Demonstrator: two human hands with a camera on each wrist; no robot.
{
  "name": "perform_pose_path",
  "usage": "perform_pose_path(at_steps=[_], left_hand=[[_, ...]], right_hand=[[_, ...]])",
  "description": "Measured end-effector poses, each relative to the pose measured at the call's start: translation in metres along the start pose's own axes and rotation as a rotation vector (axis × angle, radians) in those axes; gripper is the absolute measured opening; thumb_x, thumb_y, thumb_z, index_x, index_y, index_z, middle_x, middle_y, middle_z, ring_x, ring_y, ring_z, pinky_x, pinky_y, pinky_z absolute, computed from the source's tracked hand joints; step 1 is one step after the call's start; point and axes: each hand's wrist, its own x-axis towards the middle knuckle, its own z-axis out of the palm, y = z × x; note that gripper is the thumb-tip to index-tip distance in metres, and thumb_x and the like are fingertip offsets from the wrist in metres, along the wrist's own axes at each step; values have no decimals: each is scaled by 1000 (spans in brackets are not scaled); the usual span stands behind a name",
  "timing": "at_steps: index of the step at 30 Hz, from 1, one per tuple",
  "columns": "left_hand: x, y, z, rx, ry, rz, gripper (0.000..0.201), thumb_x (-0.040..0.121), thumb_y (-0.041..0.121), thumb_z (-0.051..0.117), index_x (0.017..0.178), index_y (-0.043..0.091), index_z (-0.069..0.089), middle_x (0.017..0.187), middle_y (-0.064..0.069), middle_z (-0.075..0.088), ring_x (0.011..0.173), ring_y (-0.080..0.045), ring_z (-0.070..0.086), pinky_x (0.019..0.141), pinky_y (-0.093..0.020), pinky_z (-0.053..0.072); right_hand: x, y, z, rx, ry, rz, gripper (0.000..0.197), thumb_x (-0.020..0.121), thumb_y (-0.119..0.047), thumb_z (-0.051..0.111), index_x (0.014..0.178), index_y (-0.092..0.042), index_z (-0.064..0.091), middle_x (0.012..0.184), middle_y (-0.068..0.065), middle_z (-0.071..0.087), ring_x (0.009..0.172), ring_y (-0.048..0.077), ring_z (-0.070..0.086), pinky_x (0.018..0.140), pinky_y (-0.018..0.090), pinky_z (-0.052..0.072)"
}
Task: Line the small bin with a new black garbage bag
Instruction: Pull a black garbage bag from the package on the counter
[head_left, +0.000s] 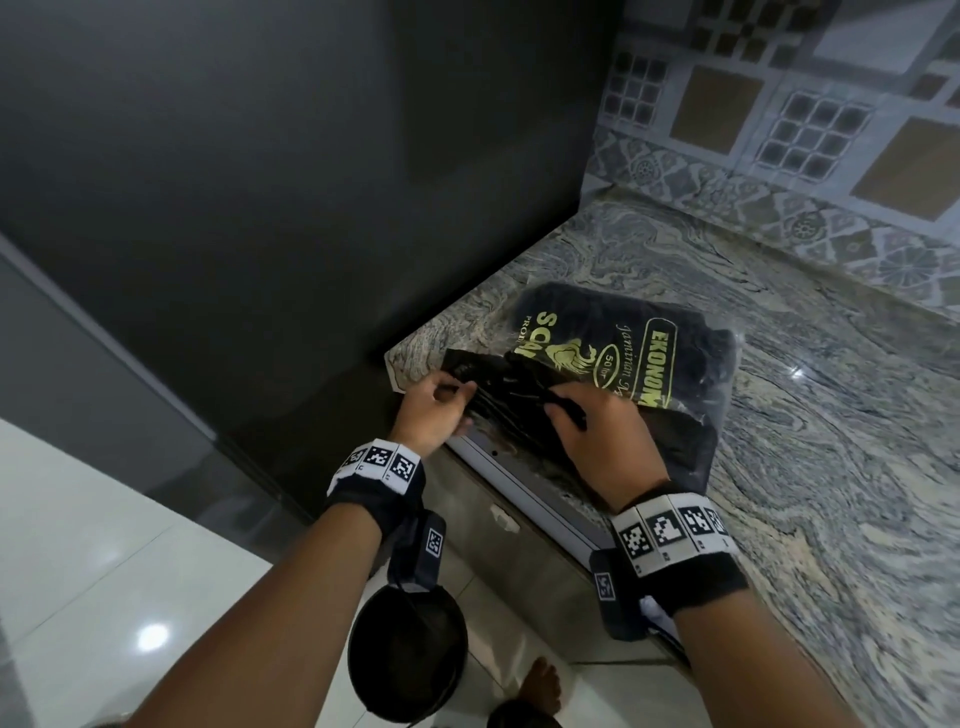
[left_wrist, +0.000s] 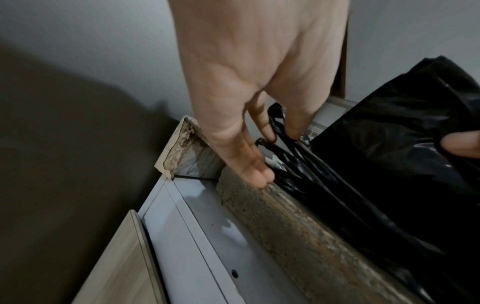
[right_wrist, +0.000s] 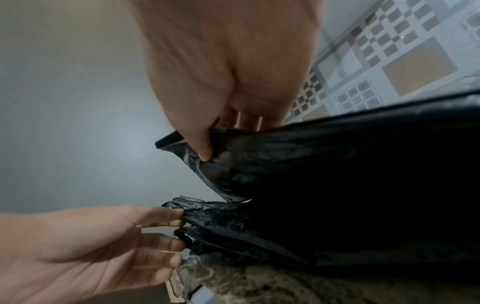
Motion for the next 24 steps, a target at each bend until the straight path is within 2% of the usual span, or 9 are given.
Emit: perform_pose_path(at_steps=[2,4,5,8,11,13,18,21,24], left_hand=[[-2,0,2,-10,5,12,6,90,21,59,89,15,61,81,-4,64,72,-20,67,75,-38,59],[-4,0,3,-20,19,44,5,89,20,59,91,16,61,81,2,61,77,-22,66,76,-38,58],[-25,0,-1,-30,-4,75,8,89,19,59,95,15,60,81,3,59,75,-21,65,74,-38,57],[-26,0,2,-53,-4,53,21,89,16,60,107,14,49,86,5,53,70,-13,59,67,-34,56],[-38,-6,-13,-93,-4,32,42,86,17,64,121,15,41,85,0,56,74,-17,60,73,-39,55],[-34,-7,-13,-135,7,24,52,84,14,66,127,14,36,80,-3,60,74,-18,60,71,-36,53],[-31,-7,-10,-213,42,52,54,82,-3,62,127,9,34,76,-4,56,76,-22,57,85,-42,52],[-32,-5,-11,-217,85,126,50,83,-6,57,124,11,36,68,2,46,64,-10,46,64,-22,46],[-41,0,-14,-192,103,220,48,82,-3,59,118,18,36,75,0,47,67,-8,47,60,-9,46]], right_hand=[[-4,-1,-4,27,-18,-12,22,90,-22,60,109,-14,69,99,4,74,88,19,68,80,39,56],[-11,-3,-6,66,-4,-25,21,89,-21,62,108,-13,69,99,5,74,89,18,68,81,39,56],[-36,-16,-13,67,31,-30,21,89,-20,62,107,-12,69,99,5,74,89,18,68,82,39,56],[-41,-18,-18,124,34,-15,21,89,-17,63,108,-12,70,100,5,74,90,16,67,83,32,55],[-55,-34,-20,143,33,-36,21,89,-16,64,109,-13,70,102,2,73,89,8,64,82,20,51],[-52,-33,-21,157,25,-42,21,88,-15,64,108,-14,70,101,1,73,87,4,62,79,16,48],[-50,-33,-20,168,4,-15,23,89,-17,63,111,-14,69,102,3,73,89,12,64,82,25,52],[-52,-28,-18,170,-2,37,23,90,-22,62,112,-16,68,98,3,73,84,13,66,81,32,56],[-53,-26,-21,207,-39,64,29,88,-34,63,113,-20,65,98,-1,73,87,11,68,82,32,58]])
